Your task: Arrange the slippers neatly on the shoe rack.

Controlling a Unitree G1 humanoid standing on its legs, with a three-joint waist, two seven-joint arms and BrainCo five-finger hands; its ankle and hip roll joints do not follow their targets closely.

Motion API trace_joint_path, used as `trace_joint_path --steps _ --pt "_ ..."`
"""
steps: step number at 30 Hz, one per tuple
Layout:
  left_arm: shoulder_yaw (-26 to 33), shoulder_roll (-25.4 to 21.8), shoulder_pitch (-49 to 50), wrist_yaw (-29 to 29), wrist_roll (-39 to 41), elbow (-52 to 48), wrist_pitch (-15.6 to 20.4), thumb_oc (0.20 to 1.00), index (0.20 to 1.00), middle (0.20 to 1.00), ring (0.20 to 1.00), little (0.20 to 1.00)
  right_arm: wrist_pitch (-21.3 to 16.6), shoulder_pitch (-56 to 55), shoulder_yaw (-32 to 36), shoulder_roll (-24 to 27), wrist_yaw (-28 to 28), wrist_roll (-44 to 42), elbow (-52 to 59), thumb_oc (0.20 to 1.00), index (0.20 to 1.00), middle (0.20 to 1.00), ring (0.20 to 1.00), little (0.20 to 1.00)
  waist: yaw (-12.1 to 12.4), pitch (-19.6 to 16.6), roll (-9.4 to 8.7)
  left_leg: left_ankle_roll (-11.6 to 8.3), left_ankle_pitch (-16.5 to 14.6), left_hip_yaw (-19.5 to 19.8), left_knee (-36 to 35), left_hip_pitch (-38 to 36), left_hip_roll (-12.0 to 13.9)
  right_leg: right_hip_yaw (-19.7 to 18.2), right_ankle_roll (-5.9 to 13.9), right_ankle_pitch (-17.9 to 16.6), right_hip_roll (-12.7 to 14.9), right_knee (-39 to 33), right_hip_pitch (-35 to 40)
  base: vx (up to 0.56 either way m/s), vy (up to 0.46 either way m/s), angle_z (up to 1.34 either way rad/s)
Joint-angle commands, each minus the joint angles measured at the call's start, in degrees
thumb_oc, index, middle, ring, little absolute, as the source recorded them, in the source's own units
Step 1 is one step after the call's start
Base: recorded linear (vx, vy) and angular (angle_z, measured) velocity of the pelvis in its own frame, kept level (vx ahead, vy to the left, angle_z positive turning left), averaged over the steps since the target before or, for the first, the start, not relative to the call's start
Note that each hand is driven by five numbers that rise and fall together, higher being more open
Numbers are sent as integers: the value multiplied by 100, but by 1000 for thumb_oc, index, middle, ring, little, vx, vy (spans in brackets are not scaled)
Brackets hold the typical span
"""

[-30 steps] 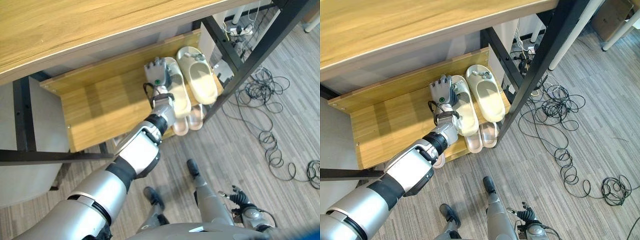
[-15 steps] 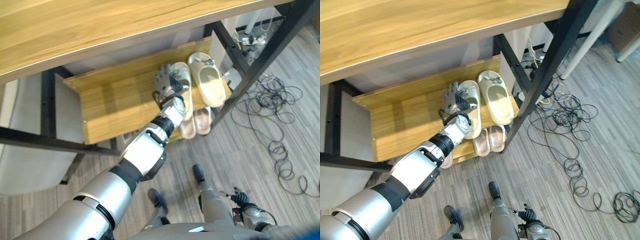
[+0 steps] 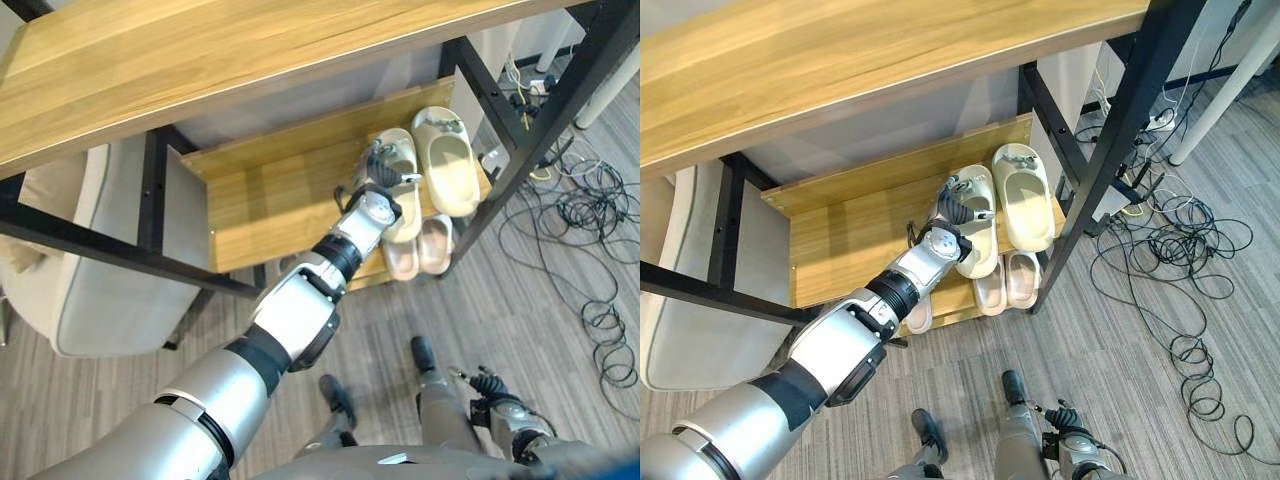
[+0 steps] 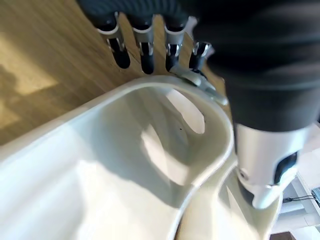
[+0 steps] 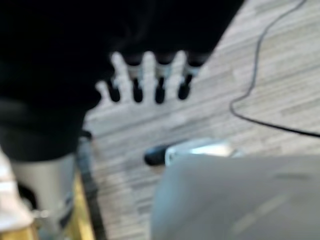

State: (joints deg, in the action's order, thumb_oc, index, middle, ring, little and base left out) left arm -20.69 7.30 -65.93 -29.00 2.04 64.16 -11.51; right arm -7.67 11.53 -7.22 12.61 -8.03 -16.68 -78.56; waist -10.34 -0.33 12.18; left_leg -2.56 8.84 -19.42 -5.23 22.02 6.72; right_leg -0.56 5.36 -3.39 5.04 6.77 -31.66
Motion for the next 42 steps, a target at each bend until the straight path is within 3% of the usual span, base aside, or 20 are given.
trace_joint_path --steps 1,12,16,20,24,34,42 --pt "448 -256 -543 -198 69 291 315 1000 1000 1000 1000 1000 113 128 40 -31 -105 -165 -356 1000 1000 1000 1000 1000 -18 199 -32 -624 -342 496 23 -571 162 89 261 -268 -99 -804 555 -19 -14 4" --pt "653 -1113 144 -468 -55 -277 98 1000 1000 1000 1000 1000 218 58 297 -111 -169 -260 -326 1000 1000 1000 1000 1000 221 150 -91 -627 -306 663 23 -873 212 247 217 -114 -132 -774 988 2 -16 9" --pt "529 -1698 1369 -95 -639 -1965 -123 1000 1000 1000 1000 1000 227 -108 495 -198 -170 -315 -221 1000 1000 1000 1000 1000 355 166 -174 -626 -314 760 23 -1103 221 354 203 -7 -121 -777 1352 19 -21 16" --pt "325 -2009 2537 593 -1048 -3133 102 1000 1000 1000 1000 1000 200 -241 496 -314 -163 -203 -124 1000 1000 1000 1000 1000 452 154 -252 -618 -323 792 23 -1258 227 418 196 47 -136 -819 1585 17 -3 9" --pt "-83 -2154 3457 1250 -1586 -4176 436 1000 1000 1000 1000 1000 127 -336 498 -399 -179 -193 -85 1000 1000 1000 1000 1000 520 157 -303 -605 -337 811 23 -1323 246 522 196 87 -144 -845 1721 24 2 16" --pt "-501 -2123 3911 1783 -1788 -5189 735 1000 1000 1000 1000 1000 -22 -393 448 -387 -192 -230 -120 1000 1000 1000 1000 1000 488 163 -269 -560 -374 791 23 -1253 244 497 199 98 -154 -752 1580 0 1 0" --pt "-683 -1893 4072 2126 -1587 -5326 610 1000 1000 1000 1000 1000 -58 -363 375 -350 -227 -256 -177 1000 1000 1000 1000 1000 472 167 -185 -520 -405 751 23 -1223 223 456 190 134 -141 -646 1450 0 0 0"
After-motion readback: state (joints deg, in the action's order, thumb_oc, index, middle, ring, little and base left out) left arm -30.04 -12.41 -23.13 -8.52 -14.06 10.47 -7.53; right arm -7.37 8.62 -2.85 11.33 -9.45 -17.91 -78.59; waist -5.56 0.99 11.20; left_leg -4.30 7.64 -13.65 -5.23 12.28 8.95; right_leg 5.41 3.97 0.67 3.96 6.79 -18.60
